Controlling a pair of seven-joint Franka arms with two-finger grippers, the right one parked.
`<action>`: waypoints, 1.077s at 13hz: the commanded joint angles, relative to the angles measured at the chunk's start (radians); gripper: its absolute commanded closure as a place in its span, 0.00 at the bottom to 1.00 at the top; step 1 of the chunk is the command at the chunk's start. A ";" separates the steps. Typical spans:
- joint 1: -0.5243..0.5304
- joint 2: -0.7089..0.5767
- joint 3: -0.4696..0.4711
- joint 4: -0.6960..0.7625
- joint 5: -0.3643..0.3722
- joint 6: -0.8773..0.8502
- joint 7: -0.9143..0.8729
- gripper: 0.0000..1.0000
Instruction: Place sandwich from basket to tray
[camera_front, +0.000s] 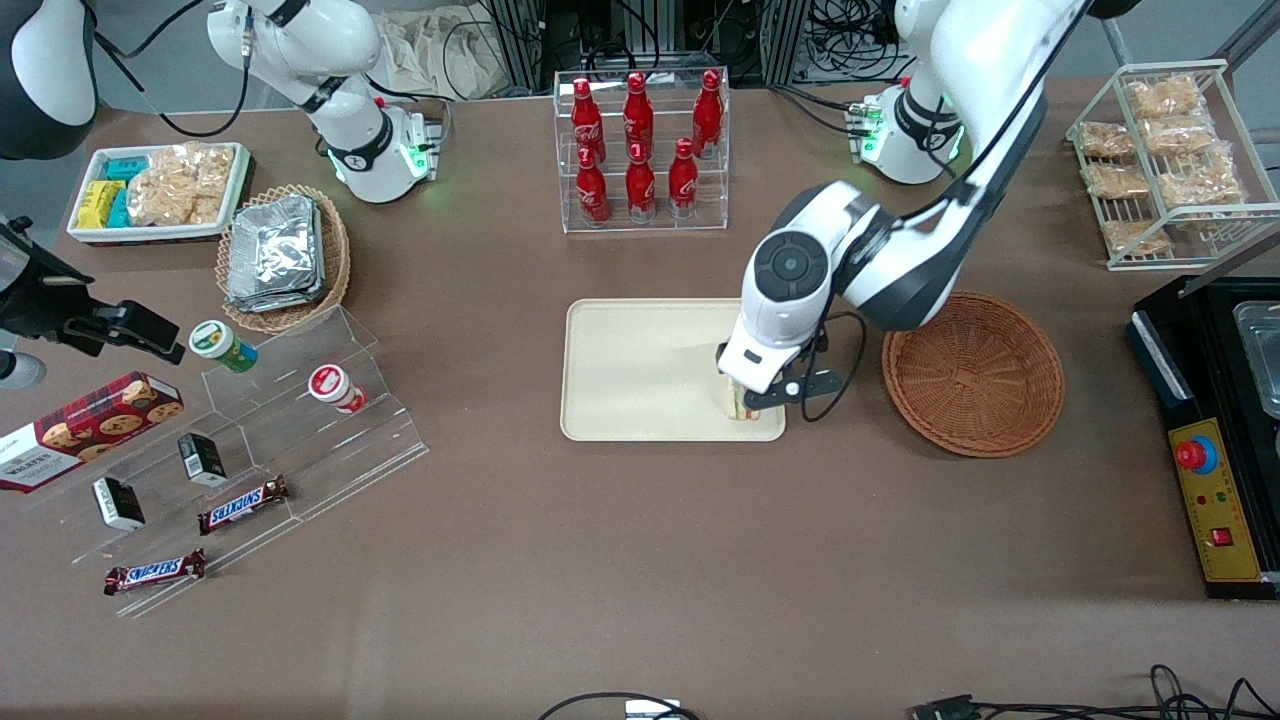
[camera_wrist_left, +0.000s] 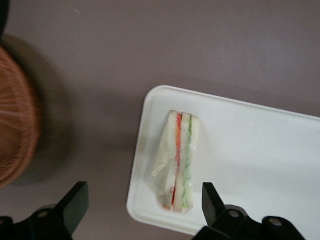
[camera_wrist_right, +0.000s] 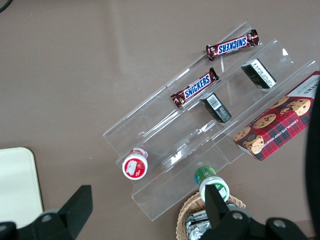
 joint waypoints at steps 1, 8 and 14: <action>0.042 -0.152 0.011 0.057 -0.079 -0.156 0.114 0.00; -0.003 -0.549 0.484 -0.166 -0.230 -0.224 0.593 0.00; -0.001 -0.593 0.644 -0.162 -0.233 -0.235 0.716 0.00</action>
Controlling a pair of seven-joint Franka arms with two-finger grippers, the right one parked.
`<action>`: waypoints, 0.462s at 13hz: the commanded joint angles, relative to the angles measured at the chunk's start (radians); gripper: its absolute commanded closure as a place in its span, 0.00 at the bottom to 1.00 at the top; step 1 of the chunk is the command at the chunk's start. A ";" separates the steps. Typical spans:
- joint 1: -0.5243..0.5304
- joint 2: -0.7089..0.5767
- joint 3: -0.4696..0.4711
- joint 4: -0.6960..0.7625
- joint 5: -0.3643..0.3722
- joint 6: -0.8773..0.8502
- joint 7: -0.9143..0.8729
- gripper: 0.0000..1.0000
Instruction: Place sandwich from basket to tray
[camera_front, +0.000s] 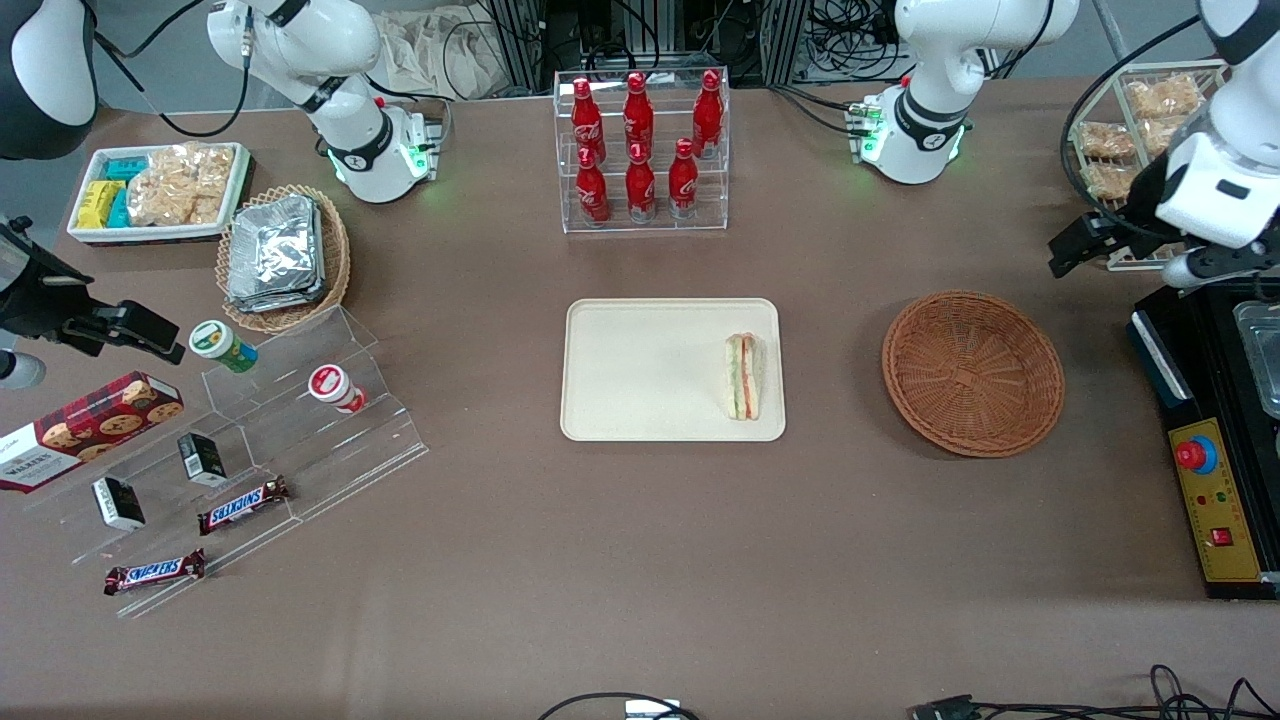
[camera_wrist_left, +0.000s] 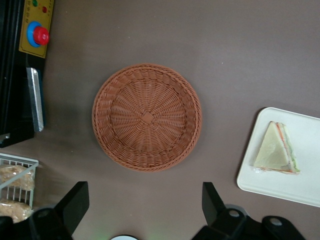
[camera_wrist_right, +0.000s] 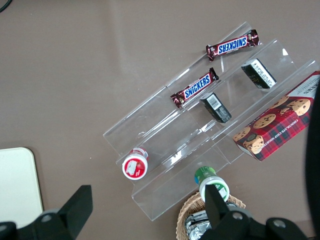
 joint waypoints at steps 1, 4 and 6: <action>-0.017 -0.011 0.030 0.001 -0.012 0.012 0.028 0.00; -0.015 -0.003 0.034 0.024 -0.010 0.007 0.030 0.00; -0.015 -0.001 0.034 0.027 -0.008 0.007 0.030 0.00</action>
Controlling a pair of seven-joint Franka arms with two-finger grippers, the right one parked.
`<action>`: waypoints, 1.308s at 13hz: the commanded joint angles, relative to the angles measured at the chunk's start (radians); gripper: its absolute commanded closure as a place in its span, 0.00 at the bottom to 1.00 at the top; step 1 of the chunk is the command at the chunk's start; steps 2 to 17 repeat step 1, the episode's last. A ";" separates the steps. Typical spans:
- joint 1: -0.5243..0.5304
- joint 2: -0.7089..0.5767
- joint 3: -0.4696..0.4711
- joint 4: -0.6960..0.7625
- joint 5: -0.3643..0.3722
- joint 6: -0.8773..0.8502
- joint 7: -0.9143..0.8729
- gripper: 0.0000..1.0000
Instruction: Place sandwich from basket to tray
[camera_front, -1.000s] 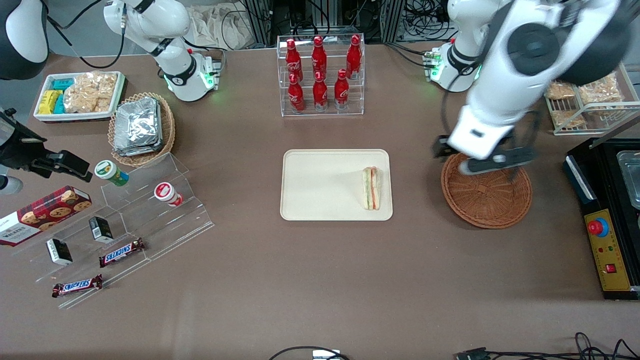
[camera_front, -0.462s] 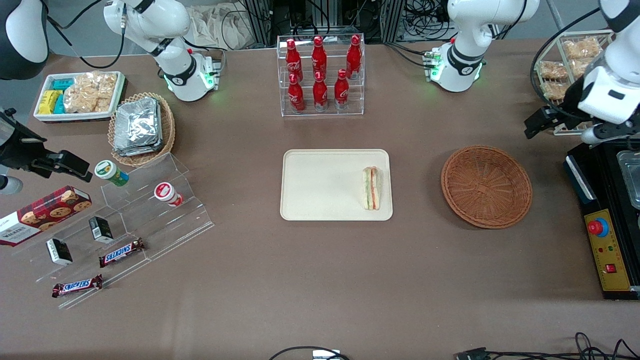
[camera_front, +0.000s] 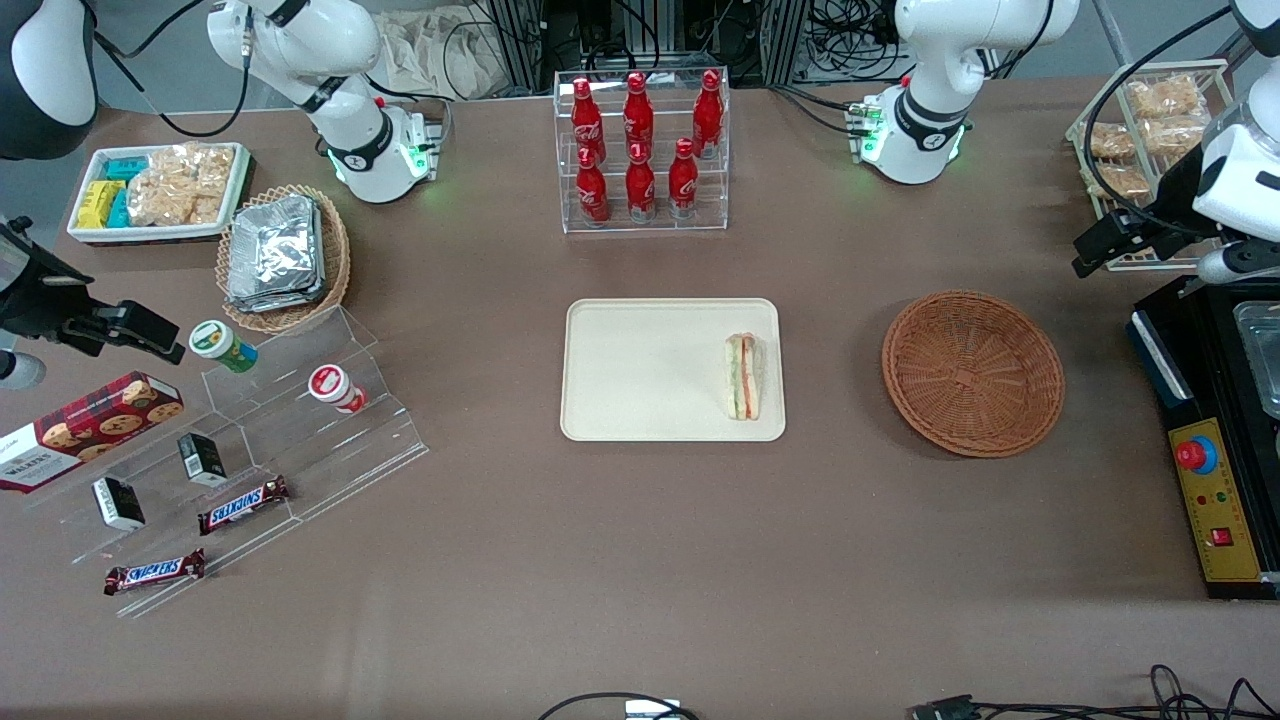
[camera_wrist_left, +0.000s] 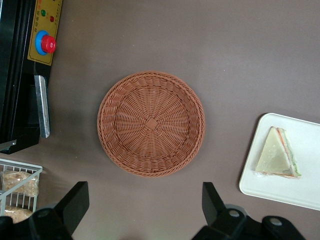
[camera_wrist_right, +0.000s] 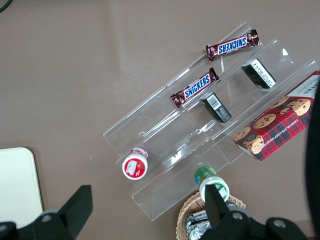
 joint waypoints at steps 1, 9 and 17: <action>-0.013 -0.001 0.012 0.019 -0.004 -0.005 0.014 0.00; -0.013 -0.001 0.012 0.019 -0.004 -0.005 0.014 0.00; -0.013 -0.001 0.012 0.019 -0.004 -0.005 0.014 0.00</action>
